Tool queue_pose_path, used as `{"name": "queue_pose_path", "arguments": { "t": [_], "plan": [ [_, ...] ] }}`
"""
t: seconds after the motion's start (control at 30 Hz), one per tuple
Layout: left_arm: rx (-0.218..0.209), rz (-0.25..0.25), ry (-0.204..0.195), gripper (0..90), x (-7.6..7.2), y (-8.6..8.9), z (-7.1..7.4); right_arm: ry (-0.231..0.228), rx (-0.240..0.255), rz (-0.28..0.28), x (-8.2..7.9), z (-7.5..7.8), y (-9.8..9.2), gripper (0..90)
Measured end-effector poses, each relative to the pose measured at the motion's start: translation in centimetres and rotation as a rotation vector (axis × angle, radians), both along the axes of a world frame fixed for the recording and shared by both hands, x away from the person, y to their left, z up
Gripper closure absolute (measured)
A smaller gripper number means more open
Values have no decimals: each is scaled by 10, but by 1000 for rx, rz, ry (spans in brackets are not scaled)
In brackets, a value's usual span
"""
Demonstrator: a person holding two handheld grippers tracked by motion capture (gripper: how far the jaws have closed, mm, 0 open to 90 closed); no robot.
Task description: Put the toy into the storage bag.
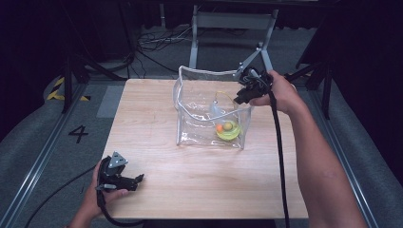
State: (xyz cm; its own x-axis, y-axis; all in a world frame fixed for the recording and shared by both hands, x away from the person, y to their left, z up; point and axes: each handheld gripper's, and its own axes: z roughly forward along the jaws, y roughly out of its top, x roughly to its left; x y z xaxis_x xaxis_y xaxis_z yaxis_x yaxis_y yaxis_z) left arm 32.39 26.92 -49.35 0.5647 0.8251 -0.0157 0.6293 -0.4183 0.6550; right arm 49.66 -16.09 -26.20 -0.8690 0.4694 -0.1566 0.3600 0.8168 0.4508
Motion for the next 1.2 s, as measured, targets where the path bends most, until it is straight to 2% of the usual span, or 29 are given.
{"name": "queue_pose_path", "arguments": {
  "t": [0.23,0.37,0.53,0.77,1.2],
  "plan": [
    [0,0,0,6,0,0,0,-53,23,-9,-10,9,-6,596],
    [0,1,0,6,0,0,0,-98,66,-30,-18,17,-14,523],
    [0,4,0,6,0,0,0,-143,99,-63,-29,19,-27,410],
    [-1,7,1,6,-1,0,0,-193,124,-100,-41,19,-45,310],
    [0,6,0,6,-1,0,0,-232,151,-127,-66,7,-79,279]
  ]
}}
